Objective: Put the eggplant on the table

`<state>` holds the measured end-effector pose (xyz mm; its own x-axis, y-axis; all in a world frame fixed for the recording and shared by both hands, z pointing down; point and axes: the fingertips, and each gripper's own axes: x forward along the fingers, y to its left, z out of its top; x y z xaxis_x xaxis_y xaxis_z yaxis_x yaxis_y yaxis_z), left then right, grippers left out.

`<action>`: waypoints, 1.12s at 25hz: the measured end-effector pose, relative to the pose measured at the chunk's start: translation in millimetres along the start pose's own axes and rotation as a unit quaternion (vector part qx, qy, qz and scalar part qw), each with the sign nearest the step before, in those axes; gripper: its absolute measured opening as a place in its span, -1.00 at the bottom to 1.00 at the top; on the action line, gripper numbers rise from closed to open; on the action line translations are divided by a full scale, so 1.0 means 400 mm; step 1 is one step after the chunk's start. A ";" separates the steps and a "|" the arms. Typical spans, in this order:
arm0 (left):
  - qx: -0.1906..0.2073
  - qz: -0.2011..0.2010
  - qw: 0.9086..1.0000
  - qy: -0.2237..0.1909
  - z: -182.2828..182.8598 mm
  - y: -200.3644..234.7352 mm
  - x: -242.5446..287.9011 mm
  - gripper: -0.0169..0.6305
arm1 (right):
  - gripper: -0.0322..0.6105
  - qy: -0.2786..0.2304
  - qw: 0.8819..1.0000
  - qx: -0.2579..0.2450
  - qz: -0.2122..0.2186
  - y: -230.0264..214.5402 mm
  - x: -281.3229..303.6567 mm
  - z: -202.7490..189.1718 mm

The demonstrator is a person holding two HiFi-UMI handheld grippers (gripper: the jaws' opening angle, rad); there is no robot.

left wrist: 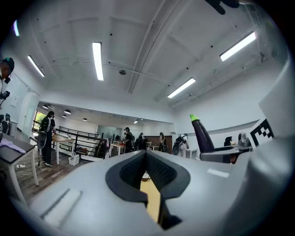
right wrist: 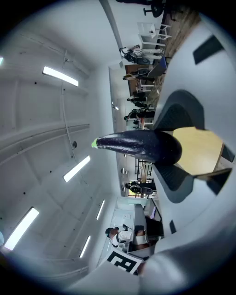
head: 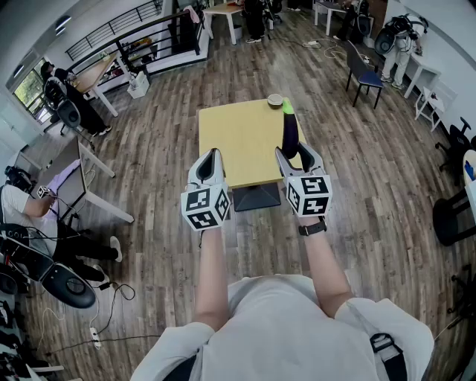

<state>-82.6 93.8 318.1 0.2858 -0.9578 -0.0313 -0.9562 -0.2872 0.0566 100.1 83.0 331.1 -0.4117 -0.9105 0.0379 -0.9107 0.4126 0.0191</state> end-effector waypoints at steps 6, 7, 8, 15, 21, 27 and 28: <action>-0.001 0.006 1.000 0.008 -0.001 -0.034 0.020 -0.92 | -0.20 0.033 0.999 0.032 -0.029 -0.078 -0.009 -0.032; -0.001 0.006 1.000 0.009 -0.003 -0.040 0.020 -0.92 | -0.20 0.037 0.998 0.036 -0.031 -0.088 -0.014 -0.038; -0.001 0.006 1.000 0.009 -0.005 -0.047 0.020 -0.92 | -0.20 0.038 0.998 0.039 -0.032 -0.097 -0.020 -0.043; 0.014 0.001 1.000 0.025 -0.039 -0.101 0.018 -0.92 | -0.20 0.030 0.998 0.049 -0.025 -0.136 -0.041 -0.070; 0.021 0.016 0.999 0.040 -0.077 -0.079 0.020 -0.92 | -0.20 0.052 0.996 0.071 -0.013 -0.153 -0.010 -0.138; 0.002 0.010 0.999 0.033 -0.110 -0.046 0.133 -0.92 | -0.20 0.052 0.997 0.061 -0.019 -0.203 0.068 -0.151; 0.000 0.004 0.999 0.034 -0.116 -0.041 0.163 -0.92 | -0.20 0.054 0.997 0.060 -0.022 -0.213 0.095 -0.153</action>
<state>-45.5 35.4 361.5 0.2820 -0.9587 0.0361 -0.9584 -0.2797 0.0570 164.3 14.9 392.0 -0.3709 -0.9171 0.1463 -0.9280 0.3600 -0.0957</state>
